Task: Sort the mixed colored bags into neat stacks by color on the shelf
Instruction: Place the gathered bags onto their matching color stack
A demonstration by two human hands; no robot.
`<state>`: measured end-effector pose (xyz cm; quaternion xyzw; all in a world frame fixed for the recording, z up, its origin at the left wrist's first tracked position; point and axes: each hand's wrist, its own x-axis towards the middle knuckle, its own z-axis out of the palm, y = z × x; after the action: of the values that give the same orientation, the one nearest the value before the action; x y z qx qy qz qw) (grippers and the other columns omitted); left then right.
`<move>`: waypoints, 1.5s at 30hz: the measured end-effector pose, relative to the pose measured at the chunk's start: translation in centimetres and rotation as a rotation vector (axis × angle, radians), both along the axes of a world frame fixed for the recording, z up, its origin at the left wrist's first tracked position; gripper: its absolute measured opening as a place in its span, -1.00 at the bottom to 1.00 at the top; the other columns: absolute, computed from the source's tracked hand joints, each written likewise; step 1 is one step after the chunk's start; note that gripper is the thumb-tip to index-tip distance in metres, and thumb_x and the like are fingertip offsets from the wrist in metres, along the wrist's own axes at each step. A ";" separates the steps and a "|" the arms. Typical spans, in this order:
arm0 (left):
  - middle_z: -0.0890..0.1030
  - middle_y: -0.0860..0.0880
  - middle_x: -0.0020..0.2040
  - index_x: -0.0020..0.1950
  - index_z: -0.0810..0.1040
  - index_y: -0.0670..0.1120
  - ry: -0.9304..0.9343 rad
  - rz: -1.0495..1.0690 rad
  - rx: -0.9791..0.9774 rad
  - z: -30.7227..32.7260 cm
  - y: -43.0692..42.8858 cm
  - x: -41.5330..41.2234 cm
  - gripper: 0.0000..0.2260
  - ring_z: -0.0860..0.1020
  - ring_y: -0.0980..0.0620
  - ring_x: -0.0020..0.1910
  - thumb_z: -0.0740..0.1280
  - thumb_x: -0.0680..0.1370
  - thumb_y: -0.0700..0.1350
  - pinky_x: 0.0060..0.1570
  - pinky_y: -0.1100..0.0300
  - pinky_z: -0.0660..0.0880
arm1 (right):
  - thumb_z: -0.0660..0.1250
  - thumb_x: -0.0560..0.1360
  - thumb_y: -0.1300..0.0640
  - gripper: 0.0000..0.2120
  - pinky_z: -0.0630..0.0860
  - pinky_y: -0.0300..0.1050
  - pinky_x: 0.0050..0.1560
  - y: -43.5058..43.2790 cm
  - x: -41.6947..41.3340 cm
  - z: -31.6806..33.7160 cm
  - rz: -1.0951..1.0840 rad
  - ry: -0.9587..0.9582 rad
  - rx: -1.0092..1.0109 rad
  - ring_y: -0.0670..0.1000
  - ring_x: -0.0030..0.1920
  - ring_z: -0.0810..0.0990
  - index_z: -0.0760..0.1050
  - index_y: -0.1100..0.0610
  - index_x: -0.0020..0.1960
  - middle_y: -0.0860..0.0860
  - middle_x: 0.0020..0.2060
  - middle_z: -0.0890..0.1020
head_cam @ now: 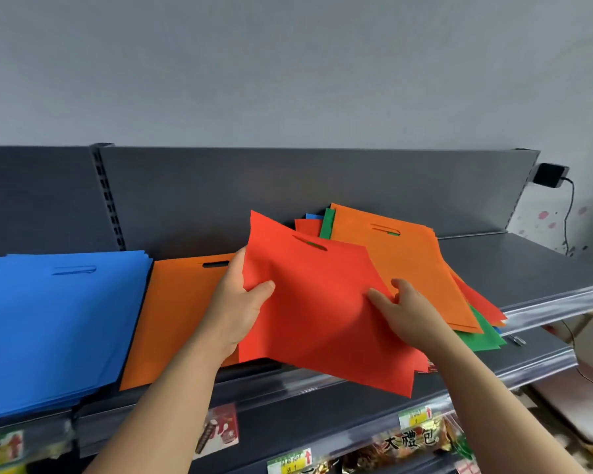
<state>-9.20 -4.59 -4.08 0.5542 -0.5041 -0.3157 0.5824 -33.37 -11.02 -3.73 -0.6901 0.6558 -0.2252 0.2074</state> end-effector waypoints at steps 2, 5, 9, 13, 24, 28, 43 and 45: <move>0.56 0.16 0.24 0.41 0.35 0.10 0.002 0.023 -0.022 0.7 1.2 1.7 -0.49 0.51 0.14 0.23 0.31 0.53 -0.28 0.33 -0.02 0.39 | 0.16 0.53 -0.23 -0.35 0.31 0.09 0.32 1.1 1.8 0.2 0.024 -0.060 0.011 0.20 0.30 0.43 0.22 0.19 0.44 0.18 0.30 0.46; 0.56 0.15 0.23 0.41 0.36 0.10 0.006 0.039 -0.032 1.9 3.5 4.6 -0.50 0.52 0.13 0.22 0.31 0.54 -0.27 0.34 -0.01 0.39 | 0.17 0.54 -0.21 -0.36 0.37 0.01 0.26 3.1 5.0 0.5 0.038 -0.174 0.002 0.17 0.29 0.44 0.24 0.19 0.45 0.17 0.31 0.47; 0.61 0.10 0.15 0.33 0.44 0.10 -0.041 0.057 -0.092 4.6 6.6 9.3 -0.56 0.56 0.10 0.16 0.32 0.53 -0.27 0.30 -0.02 0.41 | 0.15 0.54 -0.21 -0.38 0.33 -0.02 0.28 6.3 10.0 0.6 0.055 -0.277 0.008 0.14 0.33 0.41 0.26 0.17 0.45 0.16 0.34 0.43; 0.64 0.09 0.07 0.21 0.49 0.14 -0.098 0.056 -0.136 7.2 10.2 13.5 -0.60 0.59 0.10 0.09 0.29 0.54 -0.32 0.22 0.05 0.47 | 0.18 0.52 -0.23 -0.50 0.44 0.05 0.22 9.7 15.3 0.4 0.067 -0.519 0.174 0.09 0.11 0.55 0.45 0.14 0.24 0.08 0.12 0.58; 0.62 0.13 0.08 0.16 0.46 0.19 -0.176 0.204 -0.128 7.7 22.3 26.3 -0.61 0.58 0.15 0.08 0.29 0.55 -0.31 0.17 0.15 0.46 | 0.50 0.35 -0.04 -0.58 0.56 -0.05 -0.07 17.6 28.5 1.4 0.187 -0.861 0.208 0.06 -0.06 0.64 0.56 0.09 0.15 0.08 -0.01 0.66; 0.60 0.18 0.09 0.18 0.46 0.16 -0.222 0.344 -0.102 6.8 26.1 30.5 -0.62 0.57 0.20 0.07 0.30 0.53 -0.30 0.16 0.18 0.45 | 0.51 0.35 -0.02 -0.48 0.49 0.02 0.18 19.6 33.1 1.7 0.249 -0.741 -0.024 0.03 0.14 0.54 0.47 0.02 0.26 -0.01 0.14 0.55; 0.59 0.12 0.05 0.29 0.43 0.05 -0.242 0.823 0.214 2.0 36.0 45.5 -0.62 0.57 0.14 0.01 0.36 0.51 -0.20 0.04 0.12 0.51 | 0.41 0.44 0.24 -0.44 0.20 -0.36 0.22 22.5 53.0 0.8 0.722 -0.488 -0.240 -0.05 0.30 0.38 0.33 0.12 0.40 0.01 0.31 0.41; 0.58 0.12 0.02 0.27 0.43 0.06 -0.238 0.850 0.265 1.9 36.7 47.6 -0.64 0.56 0.15 -0.05 0.36 0.52 -0.19 -0.09 0.18 0.49 | 0.39 0.45 0.25 -0.43 0.14 -0.43 0.21 22.4 55.5 0.6 0.774 -0.474 -0.244 -0.06 0.32 0.35 0.31 0.14 0.42 0.01 0.34 0.38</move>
<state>38.40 32.07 -2.18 0.8138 -0.2510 -0.0447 0.5223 22.13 11.34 -3.15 -0.8328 0.2537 -0.3580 0.3374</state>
